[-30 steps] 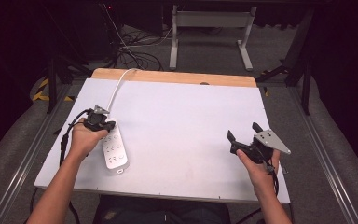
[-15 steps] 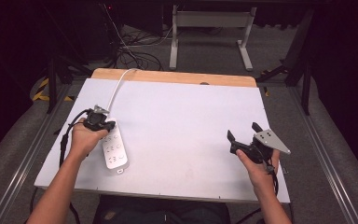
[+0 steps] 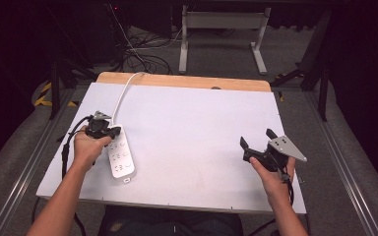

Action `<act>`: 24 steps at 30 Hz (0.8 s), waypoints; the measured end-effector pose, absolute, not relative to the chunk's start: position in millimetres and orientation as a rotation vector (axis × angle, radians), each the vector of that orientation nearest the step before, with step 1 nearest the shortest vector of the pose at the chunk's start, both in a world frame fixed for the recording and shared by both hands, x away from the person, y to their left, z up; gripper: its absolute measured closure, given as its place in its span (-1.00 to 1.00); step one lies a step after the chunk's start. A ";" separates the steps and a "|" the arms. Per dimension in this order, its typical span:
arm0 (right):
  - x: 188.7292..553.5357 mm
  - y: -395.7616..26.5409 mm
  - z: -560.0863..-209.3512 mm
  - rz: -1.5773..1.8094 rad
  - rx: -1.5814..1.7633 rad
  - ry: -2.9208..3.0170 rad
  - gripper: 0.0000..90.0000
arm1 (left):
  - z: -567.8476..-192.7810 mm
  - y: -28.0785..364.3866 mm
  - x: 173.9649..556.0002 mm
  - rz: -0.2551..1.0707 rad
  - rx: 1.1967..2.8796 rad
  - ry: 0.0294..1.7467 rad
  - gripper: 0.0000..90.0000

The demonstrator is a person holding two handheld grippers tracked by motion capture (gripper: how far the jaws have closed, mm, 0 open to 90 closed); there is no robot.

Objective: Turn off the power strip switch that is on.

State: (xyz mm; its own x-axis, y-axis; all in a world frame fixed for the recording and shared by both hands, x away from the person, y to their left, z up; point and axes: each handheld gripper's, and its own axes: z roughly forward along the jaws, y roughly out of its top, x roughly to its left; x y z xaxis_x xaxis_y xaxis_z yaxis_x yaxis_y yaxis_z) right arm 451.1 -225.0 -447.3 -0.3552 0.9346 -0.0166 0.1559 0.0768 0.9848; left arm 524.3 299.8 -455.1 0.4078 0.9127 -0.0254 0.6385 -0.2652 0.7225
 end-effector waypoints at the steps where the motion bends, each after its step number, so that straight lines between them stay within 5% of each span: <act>1: 451.1 -225.1 -447.1 1.350 1.103 1.624 -0.89 | -452.9 301.7 522.6 0.539 1.976 1.317 1.00; 12: 449.0 -226.5 -445.8 1.364 1.112 1.613 -0.88 | -408.2 325.9 473.6 0.812 1.506 1.172 1.00; 24: 448.9 -227.7 -446.2 1.356 1.118 1.604 -0.88 | -406.0 352.1 419.2 1.028 1.229 1.212 1.00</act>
State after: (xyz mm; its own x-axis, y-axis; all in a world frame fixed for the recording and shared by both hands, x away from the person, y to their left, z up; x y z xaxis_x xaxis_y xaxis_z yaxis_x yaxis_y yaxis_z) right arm 448.9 -227.7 -446.2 -0.3434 0.9392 -0.0040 0.1523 0.0599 0.9865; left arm 419.2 352.1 -406.0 0.1086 0.9890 -0.1008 0.0625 0.0944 0.9936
